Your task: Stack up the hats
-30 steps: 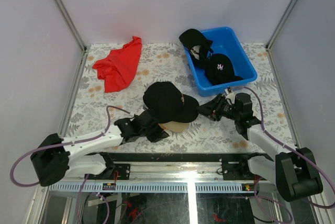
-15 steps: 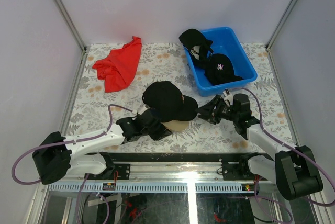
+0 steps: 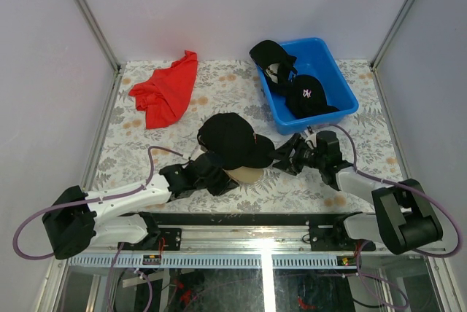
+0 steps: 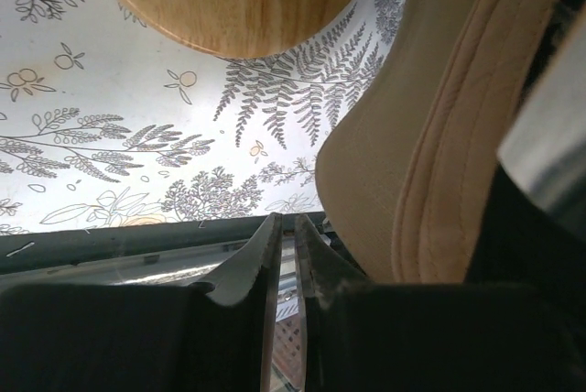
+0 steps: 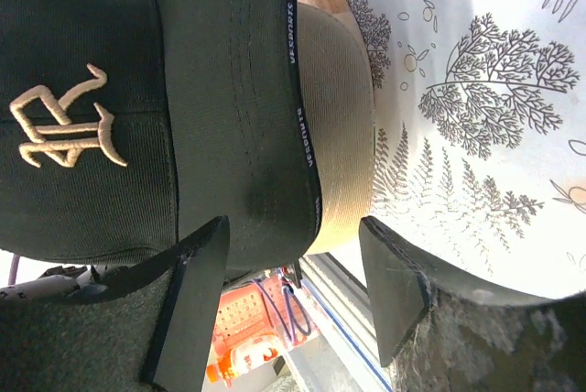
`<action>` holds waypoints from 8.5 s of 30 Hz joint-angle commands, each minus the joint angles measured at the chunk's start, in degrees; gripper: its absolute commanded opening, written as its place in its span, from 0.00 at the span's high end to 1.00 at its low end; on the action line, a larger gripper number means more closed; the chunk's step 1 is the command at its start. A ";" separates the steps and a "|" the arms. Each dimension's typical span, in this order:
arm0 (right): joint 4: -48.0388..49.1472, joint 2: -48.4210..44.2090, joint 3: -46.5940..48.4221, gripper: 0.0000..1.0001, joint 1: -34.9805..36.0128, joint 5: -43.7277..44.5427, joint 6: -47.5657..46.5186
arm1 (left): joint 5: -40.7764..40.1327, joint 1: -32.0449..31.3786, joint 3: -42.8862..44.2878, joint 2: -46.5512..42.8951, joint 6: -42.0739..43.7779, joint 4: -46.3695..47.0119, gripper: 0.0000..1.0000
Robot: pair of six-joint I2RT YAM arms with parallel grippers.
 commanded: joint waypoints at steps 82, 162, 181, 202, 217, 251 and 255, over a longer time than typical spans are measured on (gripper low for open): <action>-11.49 -11.80 2.08 1.00 19.17 16.09 -4.36 | -7.96 -3.02 0.75 14.46 0.88 20.01 0.94; 70.21 24.37 -17.85 0.01 7.89 11.68 39.65 | 3.50 24.57 51.98 17.58 37.87 -13.13 0.70; 58.15 27.38 -9.37 0.01 10.70 15.25 36.09 | 7.54 29.14 50.30 17.94 39.39 -12.39 0.71; 65.77 38.73 -6.27 0.01 14.81 20.07 39.49 | 10.22 30.20 48.22 19.26 40.19 -11.50 0.74; 66.44 36.71 -7.57 0.45 14.04 20.88 36.30 | 11.07 30.99 46.47 19.06 40.37 -10.56 0.77; 5.64 2.19 5.15 0.98 13.40 24.11 -10.65 | 11.51 31.47 36.77 12.20 40.85 -7.54 0.81; 4.94 -2.28 2.91 1.00 13.56 27.68 -13.90 | 10.63 32.33 35.04 9.70 41.39 -7.64 0.80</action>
